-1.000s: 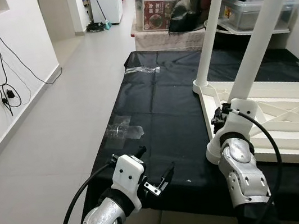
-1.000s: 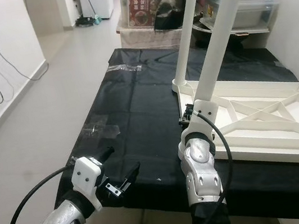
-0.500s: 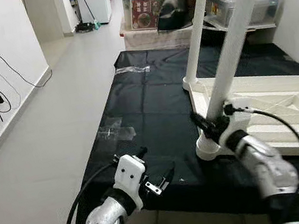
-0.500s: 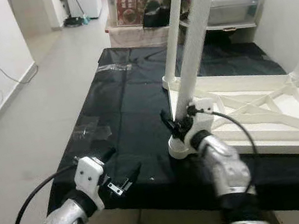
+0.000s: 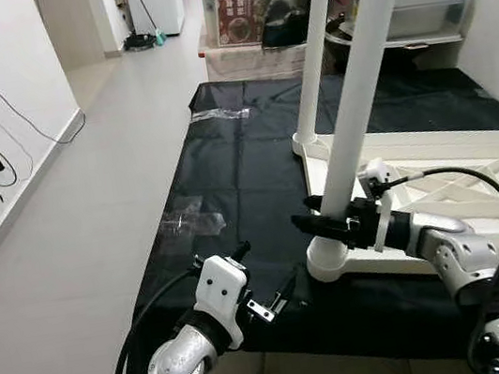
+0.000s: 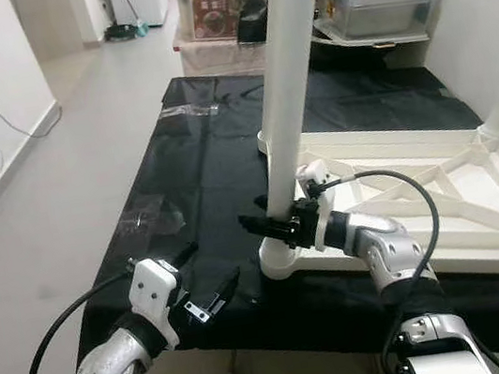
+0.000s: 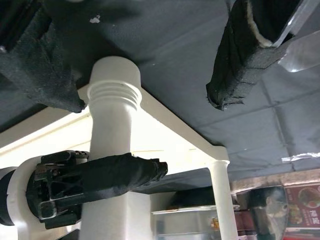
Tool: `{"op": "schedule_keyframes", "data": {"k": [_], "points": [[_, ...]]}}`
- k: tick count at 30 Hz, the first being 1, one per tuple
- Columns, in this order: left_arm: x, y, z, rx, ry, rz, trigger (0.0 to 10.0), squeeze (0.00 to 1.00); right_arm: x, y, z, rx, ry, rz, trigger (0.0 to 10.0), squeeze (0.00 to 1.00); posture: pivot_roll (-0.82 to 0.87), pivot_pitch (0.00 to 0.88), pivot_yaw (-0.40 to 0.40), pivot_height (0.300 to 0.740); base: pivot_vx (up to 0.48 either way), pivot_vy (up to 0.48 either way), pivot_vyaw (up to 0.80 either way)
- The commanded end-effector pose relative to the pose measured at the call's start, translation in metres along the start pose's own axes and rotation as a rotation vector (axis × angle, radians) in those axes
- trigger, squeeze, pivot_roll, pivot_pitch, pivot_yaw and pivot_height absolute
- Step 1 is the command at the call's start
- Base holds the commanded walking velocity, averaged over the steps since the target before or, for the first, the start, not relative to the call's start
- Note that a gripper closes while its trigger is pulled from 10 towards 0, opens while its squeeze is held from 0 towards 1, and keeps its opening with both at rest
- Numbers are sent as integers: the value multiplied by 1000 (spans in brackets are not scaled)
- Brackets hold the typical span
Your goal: Building children table
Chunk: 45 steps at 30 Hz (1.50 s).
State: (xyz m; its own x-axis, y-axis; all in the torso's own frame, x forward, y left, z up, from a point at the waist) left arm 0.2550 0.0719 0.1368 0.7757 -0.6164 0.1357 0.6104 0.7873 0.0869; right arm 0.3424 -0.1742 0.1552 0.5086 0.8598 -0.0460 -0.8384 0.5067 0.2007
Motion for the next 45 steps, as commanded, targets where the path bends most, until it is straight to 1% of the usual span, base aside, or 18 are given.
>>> {"op": "schedule_keyframes", "data": {"k": [1, 8, 11, 15, 16, 17, 23, 29, 30, 32, 33, 34, 35, 36, 37, 38, 39, 45], "points": [[2, -2, -3, 9, 12, -11, 10000, 0, 9, 4, 1, -17, 25, 62, 0, 0, 136, 0, -96, 740, 0, 0, 0], [3, -2, -2, 12, 5, -12, 10000, 0, 12, -23, 8, -73, -34, -255, 0, 0, 127, 0, -89, 740, 0, 0, 0], [2, -2, -1, 12, 3, -14, 10000, 0, -9, -49, 11, -35, -148, -729, 0, 0, 114, 0, -74, 740, 0, 0, 0], [3, -1, -1, 14, 3, -17, 10000, 0, -37, -59, -2, 31, -159, -1151, 0, 0, 105, 0, -69, 740, 0, 0, 0], [3, -1, -1, 14, 3, -17, 10000, 0, -37, -59, -2, 31, -159, -1151, 0, 0, 105, 0, -69, 740, 0, 0, 0], [5, -1, -1, 14, 3, -20, 10000, 0, -53, -55, -11, 79, -201, -1428, 0, 0, 102, 0, -66, 740, 0, 0, 0], [7, 0, -1, 15, 2, -22, 10000, 0, -54, -35, -19, 175, -320, -1696, 0, 0, 96, 0, -60, 740, 0, 0, 0], [7, 0, 0, 17, 1, -22, 10000, 0, -25, -24, -21, 242, -354, -1648, 0, 0, 107, 0, -66, 740, 0, 0, 0], [7, 0, 0, 18, 0, -21, 10000, 0, -14, -22, -18, 222, -363, -1573, 10000, 369, 107, 0, -66, 740, 0, 0, 0], [7, 0, 0, 18, 0, -21, 10000, 0, -14, -22, -18, 222, -363, -1573, 10000, 369, 107, 0, -66, 740, 0, 0, 0], [7, 0, 0, 18, 0, -19, 10000, 0, -7, -21, -14, 192, -373, -1511, 10000, 1000, 109, 0, -70, 740, 0, 0, 0], [7, 0, 0, 18, 0, -19, 10000, 0, -7, -21, -14, 192, -373, -1511, 10000, 1000, 109, 0, -70, 740, 0, 0, 0], [7, 1, 0, 19, 0, -19, 10000, 0, -6, -23, -10, 143, -390, -1445, 10000, 204, 109, 0, -70, 740, 0, 0, 0], [7, 1, 1, 19, -1, -18, 10000, 0, -12, -26, -4, 70, -415, -1412, 10000, 204, 108, 0, -72, 740, 0, 0, 0], [7, 1, 1, 18, -1, -19, 10000, 0, -18, -30, 4, 0, -433, -1296, 10000, 0, 108, 0, -72, 740, 0, 0, 0], [7, 1, 1, 18, -1, -19, 10000, 0, -18, -30, 4, 0, -433, -1296, 10000, 0, 108, 0, -72, 740, 0, 0, 0], [7, 2, 0, 18, -2, -20, 10000, 0, -18, -33, 7, -36, -353, -1017, 10000, 0, 101, 0, -68, 740, 0, 0, 0], [7, 2, 0, 18, -2, -21, 10000, 0, -19, -31, 5, -50, -286, -858, 10000, 0, 98, 0, -62, 740, 0, 0, 0]]}}
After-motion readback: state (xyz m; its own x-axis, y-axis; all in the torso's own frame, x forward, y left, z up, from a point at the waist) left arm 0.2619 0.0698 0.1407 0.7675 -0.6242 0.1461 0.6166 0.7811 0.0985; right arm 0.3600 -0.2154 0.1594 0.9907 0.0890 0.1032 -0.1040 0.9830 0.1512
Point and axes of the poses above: a point about 5 cm out from each wrist's last joint towards the gripper, its own x axis pointing out of the wrist towards the gripper, its own z axis along the axis of the wrist's last joint, y = z × x, the point moved 1 cm from there along x, pointing out of the wrist towards the gripper, and after that the axes turned 1 degree about -x, right-handed, at the moved point
